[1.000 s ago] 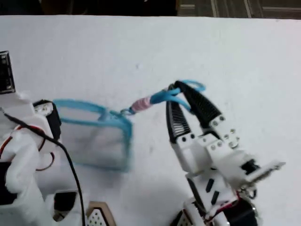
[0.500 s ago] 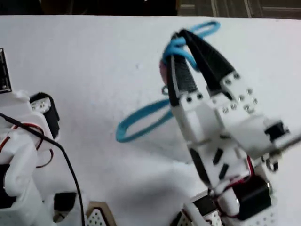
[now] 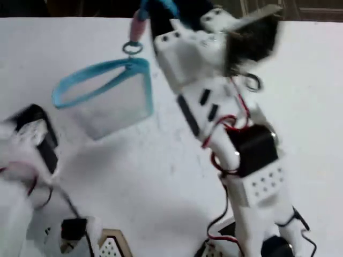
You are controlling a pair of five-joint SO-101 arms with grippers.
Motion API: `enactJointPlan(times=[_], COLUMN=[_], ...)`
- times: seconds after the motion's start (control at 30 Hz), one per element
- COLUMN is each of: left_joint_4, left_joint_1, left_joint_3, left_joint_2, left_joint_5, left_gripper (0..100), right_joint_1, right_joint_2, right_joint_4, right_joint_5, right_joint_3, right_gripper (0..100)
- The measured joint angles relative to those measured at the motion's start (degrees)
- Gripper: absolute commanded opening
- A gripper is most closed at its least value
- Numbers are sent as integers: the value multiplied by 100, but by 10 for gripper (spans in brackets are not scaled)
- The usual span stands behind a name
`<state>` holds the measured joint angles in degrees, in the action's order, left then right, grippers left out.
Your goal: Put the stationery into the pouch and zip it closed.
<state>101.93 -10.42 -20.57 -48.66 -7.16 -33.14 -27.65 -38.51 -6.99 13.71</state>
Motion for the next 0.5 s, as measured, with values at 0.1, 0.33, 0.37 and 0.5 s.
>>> enactJointPlan(times=[0.1,0.33,0.37,0.5], left_joint_4=[0,26,35,35], left_joint_1=[0,431,642,1398], left_joint_3=[-853,-1248,-1248,-879], left_joint_2=[-246,-765,-835,-993], left_joint_5=[0,9,9,185], left_gripper=[27,24,24,24], right_joint_1=[-308,-677,-765,-1020], right_joint_2=[369,615,624,651], right_joint_4=[-651,-791,-738,-633], right_joint_5=[-360,-545,-554,-809], right_joint_3=[369,527,536,536], right_gripper=[16,16,16,16])
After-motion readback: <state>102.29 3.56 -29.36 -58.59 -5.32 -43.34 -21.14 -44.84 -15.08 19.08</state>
